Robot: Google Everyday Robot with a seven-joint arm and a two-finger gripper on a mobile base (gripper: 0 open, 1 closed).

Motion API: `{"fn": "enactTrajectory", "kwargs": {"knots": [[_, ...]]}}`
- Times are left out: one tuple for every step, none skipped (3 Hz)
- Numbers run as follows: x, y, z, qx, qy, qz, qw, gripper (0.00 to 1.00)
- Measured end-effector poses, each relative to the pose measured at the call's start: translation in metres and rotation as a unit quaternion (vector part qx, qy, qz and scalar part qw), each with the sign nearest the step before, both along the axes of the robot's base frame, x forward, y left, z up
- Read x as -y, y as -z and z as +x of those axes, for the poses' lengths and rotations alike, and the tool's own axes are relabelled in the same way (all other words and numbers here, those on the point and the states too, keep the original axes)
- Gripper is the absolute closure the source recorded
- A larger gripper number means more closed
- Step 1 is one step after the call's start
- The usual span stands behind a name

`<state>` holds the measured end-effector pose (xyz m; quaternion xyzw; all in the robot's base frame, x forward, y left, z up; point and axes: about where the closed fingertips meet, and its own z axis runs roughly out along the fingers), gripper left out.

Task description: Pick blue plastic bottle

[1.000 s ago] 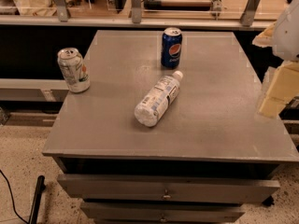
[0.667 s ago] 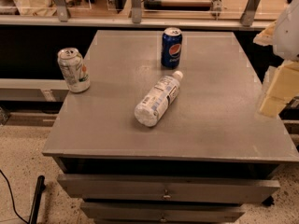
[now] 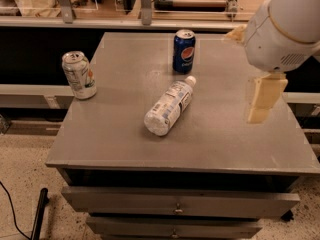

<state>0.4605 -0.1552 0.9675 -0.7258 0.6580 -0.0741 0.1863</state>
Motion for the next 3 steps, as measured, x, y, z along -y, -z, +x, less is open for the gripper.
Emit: {"fn": "enactTrajectory", "kwargs": {"knots": [[-0.054,0.013,0.012,0.014,-0.135,-0.038,0.99,0.0],[-0.112,0.033,0.029,-0.013,-0.263,-0.058,0.9629,0.0],[-0.139,0.056,0.039,-0.051,-0.325,-0.065,0.9422,0.0]]}}
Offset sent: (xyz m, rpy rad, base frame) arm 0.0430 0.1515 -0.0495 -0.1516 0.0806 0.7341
